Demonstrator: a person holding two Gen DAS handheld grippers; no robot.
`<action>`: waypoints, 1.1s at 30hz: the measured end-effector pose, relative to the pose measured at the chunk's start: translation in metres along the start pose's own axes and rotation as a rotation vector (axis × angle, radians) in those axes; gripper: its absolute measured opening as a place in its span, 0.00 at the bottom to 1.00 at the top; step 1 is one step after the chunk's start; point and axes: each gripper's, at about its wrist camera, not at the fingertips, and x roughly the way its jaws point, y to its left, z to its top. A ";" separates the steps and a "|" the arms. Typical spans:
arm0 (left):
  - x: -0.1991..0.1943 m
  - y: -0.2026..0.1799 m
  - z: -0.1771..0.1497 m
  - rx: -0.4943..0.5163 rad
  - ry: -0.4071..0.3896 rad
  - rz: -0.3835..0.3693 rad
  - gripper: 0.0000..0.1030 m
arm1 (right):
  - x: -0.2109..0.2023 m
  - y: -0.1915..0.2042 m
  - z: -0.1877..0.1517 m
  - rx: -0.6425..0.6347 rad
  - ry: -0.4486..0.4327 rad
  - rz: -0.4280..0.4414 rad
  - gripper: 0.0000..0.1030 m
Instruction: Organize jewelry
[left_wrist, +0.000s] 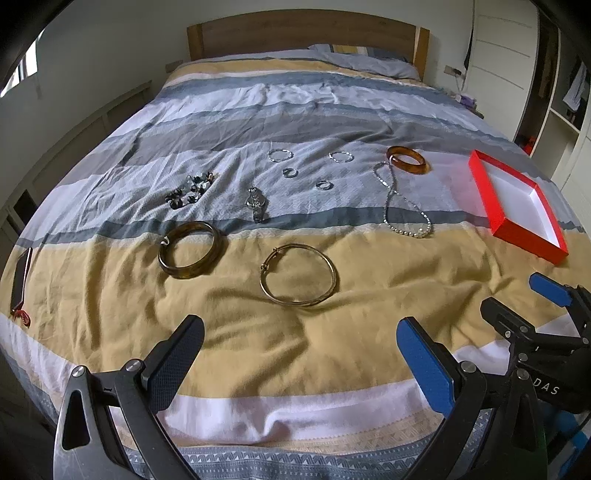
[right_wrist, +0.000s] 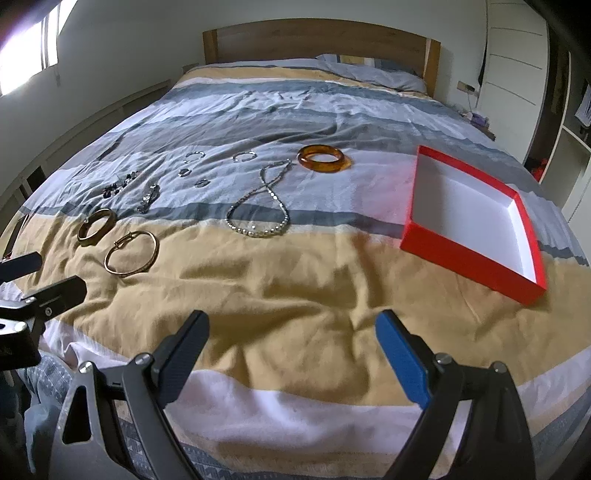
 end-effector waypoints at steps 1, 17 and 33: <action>0.001 0.000 0.000 -0.001 0.002 0.000 0.99 | 0.001 0.001 0.001 -0.003 0.002 0.006 0.88; 0.019 0.026 0.001 -0.061 0.018 -0.008 0.97 | 0.020 0.010 0.015 -0.044 0.015 0.069 0.87; 0.057 0.105 0.045 -0.160 -0.001 -0.028 0.73 | 0.061 0.010 0.070 -0.016 0.018 0.221 0.66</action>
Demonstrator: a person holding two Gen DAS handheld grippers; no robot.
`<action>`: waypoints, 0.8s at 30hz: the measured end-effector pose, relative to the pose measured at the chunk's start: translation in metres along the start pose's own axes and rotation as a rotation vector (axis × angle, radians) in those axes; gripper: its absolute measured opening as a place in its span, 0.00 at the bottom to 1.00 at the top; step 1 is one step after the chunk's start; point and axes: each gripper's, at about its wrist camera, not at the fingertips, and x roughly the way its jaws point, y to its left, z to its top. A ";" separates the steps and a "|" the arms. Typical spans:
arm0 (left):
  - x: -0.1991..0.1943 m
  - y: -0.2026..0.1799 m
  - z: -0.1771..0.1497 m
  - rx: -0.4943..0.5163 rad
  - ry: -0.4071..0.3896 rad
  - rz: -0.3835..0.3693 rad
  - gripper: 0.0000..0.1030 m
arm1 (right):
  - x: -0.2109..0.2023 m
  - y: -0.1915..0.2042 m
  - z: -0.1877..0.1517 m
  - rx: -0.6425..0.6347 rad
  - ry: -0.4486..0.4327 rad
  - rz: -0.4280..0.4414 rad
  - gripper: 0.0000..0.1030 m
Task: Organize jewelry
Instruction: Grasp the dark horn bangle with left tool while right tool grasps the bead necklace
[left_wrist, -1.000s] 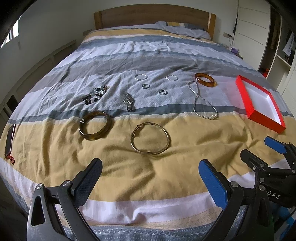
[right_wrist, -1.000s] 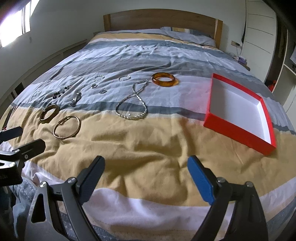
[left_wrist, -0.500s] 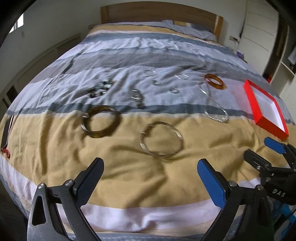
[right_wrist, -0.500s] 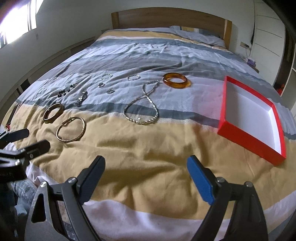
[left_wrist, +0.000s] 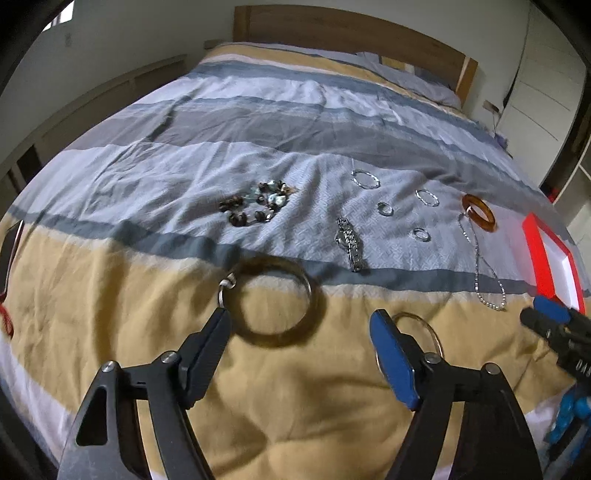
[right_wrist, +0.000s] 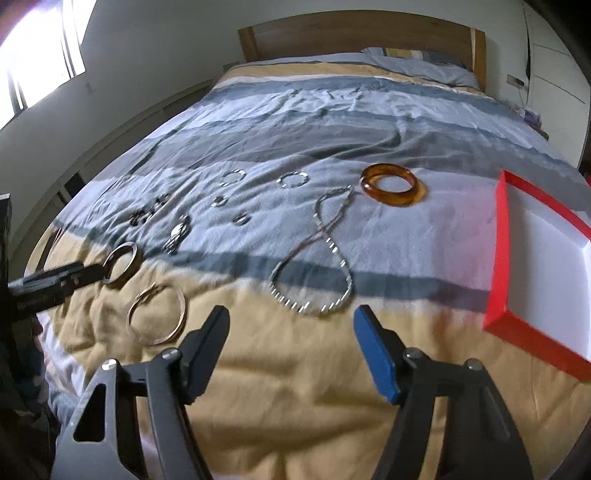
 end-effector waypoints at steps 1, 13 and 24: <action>0.003 -0.002 0.002 0.010 0.003 -0.010 0.70 | 0.003 -0.003 0.005 0.004 0.000 0.001 0.66; 0.060 0.004 0.013 -0.022 0.120 -0.062 0.44 | 0.077 -0.016 0.058 0.032 0.084 0.031 0.66; 0.071 -0.001 0.015 -0.039 0.129 -0.089 0.10 | 0.106 -0.018 0.056 0.082 0.113 0.087 0.03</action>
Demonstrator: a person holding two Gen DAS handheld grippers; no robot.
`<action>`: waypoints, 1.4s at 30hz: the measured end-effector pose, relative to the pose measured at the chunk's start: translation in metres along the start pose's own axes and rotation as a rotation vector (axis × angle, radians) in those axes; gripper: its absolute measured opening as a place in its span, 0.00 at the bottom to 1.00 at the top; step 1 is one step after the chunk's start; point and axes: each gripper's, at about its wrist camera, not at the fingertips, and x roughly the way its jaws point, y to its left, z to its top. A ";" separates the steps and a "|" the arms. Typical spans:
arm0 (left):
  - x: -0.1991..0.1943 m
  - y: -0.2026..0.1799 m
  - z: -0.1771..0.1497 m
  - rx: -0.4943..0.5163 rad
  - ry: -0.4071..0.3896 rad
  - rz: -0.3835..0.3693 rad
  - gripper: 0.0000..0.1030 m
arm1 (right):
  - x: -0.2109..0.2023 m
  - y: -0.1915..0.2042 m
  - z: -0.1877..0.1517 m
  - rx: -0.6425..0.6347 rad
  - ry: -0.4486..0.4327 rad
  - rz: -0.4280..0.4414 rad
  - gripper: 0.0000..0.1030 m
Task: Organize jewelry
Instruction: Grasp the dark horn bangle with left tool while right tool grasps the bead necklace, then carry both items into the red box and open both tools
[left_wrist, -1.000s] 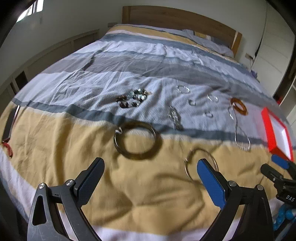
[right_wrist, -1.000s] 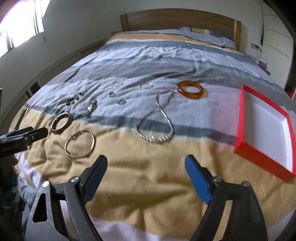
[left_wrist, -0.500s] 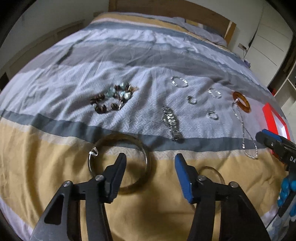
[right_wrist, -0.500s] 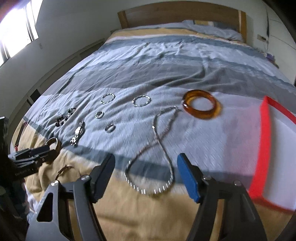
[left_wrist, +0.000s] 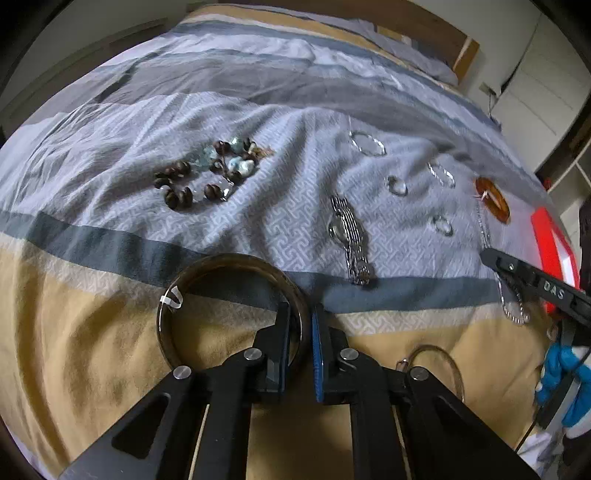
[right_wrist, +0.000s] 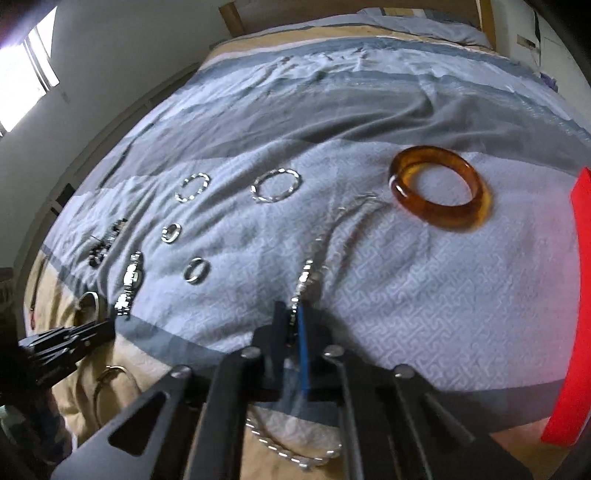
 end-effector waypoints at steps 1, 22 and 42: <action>-0.002 0.000 0.001 -0.007 -0.010 0.006 0.09 | -0.005 0.000 -0.001 0.003 -0.016 0.021 0.02; -0.061 -0.257 0.041 0.237 -0.090 -0.499 0.08 | -0.230 -0.119 -0.014 0.054 -0.365 -0.080 0.02; 0.089 -0.398 -0.011 0.394 0.182 -0.458 0.16 | -0.168 -0.250 -0.092 0.173 -0.136 -0.267 0.05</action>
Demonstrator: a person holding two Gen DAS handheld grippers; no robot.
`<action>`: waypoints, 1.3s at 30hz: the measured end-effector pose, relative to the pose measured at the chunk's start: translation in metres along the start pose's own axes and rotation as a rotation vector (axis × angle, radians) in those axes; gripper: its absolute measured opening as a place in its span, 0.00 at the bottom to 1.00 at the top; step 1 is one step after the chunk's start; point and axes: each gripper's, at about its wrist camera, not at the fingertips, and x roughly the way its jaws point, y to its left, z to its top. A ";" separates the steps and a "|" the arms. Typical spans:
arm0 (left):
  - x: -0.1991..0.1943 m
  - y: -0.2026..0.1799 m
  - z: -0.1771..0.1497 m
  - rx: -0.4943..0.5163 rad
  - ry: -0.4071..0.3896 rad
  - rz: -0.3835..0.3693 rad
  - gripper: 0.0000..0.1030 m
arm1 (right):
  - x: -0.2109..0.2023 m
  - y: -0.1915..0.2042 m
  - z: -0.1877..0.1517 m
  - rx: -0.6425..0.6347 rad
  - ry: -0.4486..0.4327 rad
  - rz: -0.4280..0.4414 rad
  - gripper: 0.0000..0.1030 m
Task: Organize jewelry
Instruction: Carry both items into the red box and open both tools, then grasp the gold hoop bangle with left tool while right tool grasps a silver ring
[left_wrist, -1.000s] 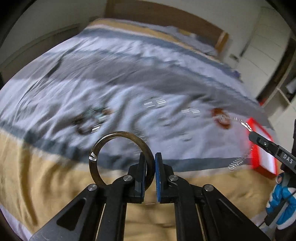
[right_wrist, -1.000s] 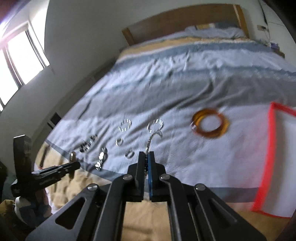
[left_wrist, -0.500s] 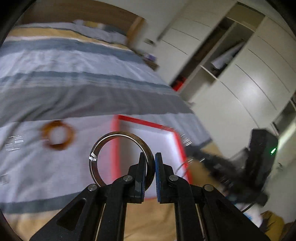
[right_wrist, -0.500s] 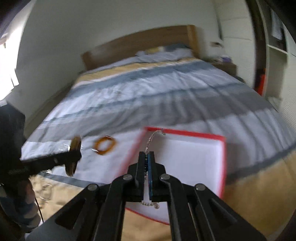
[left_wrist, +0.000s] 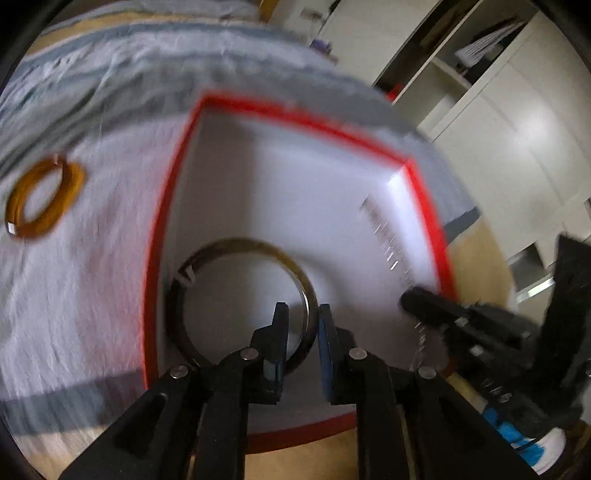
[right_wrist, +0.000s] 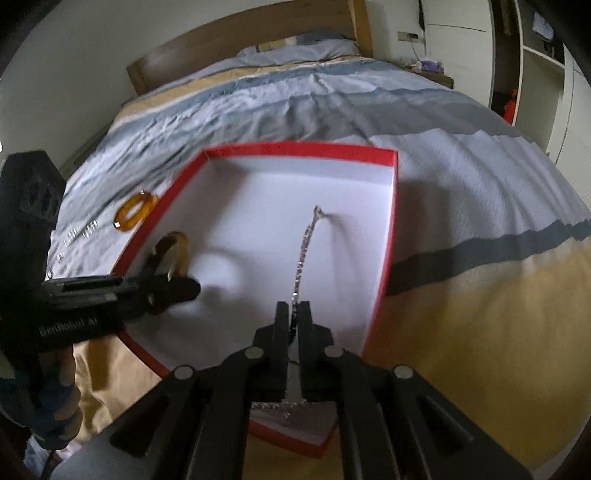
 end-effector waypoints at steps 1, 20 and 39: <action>-0.002 -0.001 -0.002 -0.003 -0.003 0.001 0.16 | 0.001 0.001 -0.001 -0.008 0.002 -0.009 0.05; -0.047 0.004 -0.035 -0.157 -0.020 0.069 0.34 | -0.023 0.016 0.004 -0.055 0.040 0.018 0.30; -0.221 0.100 -0.135 -0.192 -0.211 0.296 0.56 | -0.095 0.118 0.003 -0.141 -0.056 0.164 0.31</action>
